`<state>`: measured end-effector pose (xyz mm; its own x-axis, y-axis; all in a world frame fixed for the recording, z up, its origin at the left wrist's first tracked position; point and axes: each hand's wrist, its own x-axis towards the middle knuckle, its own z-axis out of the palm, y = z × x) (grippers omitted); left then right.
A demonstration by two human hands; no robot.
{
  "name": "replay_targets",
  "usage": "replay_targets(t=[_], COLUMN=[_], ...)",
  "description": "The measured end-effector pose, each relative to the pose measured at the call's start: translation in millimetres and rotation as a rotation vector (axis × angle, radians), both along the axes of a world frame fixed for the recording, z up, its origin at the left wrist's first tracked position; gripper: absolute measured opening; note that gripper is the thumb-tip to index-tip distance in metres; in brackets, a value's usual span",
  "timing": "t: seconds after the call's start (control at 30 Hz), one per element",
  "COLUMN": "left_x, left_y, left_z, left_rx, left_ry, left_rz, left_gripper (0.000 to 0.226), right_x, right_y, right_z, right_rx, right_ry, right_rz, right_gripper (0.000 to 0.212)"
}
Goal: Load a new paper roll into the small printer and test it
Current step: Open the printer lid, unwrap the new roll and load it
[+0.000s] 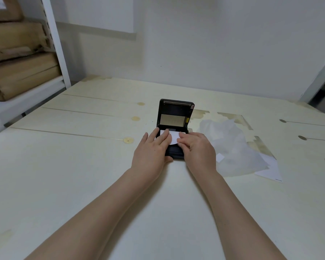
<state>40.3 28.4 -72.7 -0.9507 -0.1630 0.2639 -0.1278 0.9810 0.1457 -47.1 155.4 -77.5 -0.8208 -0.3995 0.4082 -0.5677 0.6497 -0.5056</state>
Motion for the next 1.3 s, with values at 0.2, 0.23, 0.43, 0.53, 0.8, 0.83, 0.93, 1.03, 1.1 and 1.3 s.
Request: replay_targets(t=[0.2,0.23,0.43,0.53,0.8,0.83,0.93,1.03,1.1,1.3], left_x=[8.1,7.2,2.9,8.7,15.4,16.0,15.0,11.4,9.6,6.9], left_y=[-0.8,-2.6,-16.1,-16.8,-9.5,-8.6,-9.3,-14.6,-17.6,-22.6], left_z=[1.6,2.9,0.9,-1.8,-8.8,-8.7,-9.5,-9.4,-9.2,-10.0], left_rx=[-0.011,-0.023,-0.130,-0.160,-0.120,-0.121,-0.106,-0.067,-0.040,0.079], left_ry=[0.087,0.097,0.070,0.146,0.173,0.172,0.233,0.273,0.254,0.250], left_rz=[-0.021,-0.020,-0.065,-0.119,-0.106,-0.103,-0.085,-0.082,-0.084,-0.033], left_gripper=[0.060,0.067,0.066,0.048,0.058,0.068,0.081,0.063,0.064,0.063], right_x=[8.2,10.5,19.1,22.6,30.4,31.2,33.2,36.2,38.0,42.4], right_y=[8.0,8.6,15.2,19.5,27.6,28.7,31.5,33.5,35.1,37.8], right_z=[-1.3,0.4,5.1,5.9,3.9,3.5,2.1,3.4,3.5,3.7], right_rx=[0.019,0.013,0.133,0.178,0.147,0.143,0.147,0.154,0.142,0.128], right_ry=[0.013,0.017,0.024,0.022,0.003,-0.003,-0.008,0.018,0.026,0.038], right_rz=[0.052,0.069,0.146,0.147,0.165,0.167,0.184,0.191,0.203,0.202], right_gripper=[0.018,0.018,0.016,0.016,0.017,0.017,0.016,0.013,0.014,0.015])
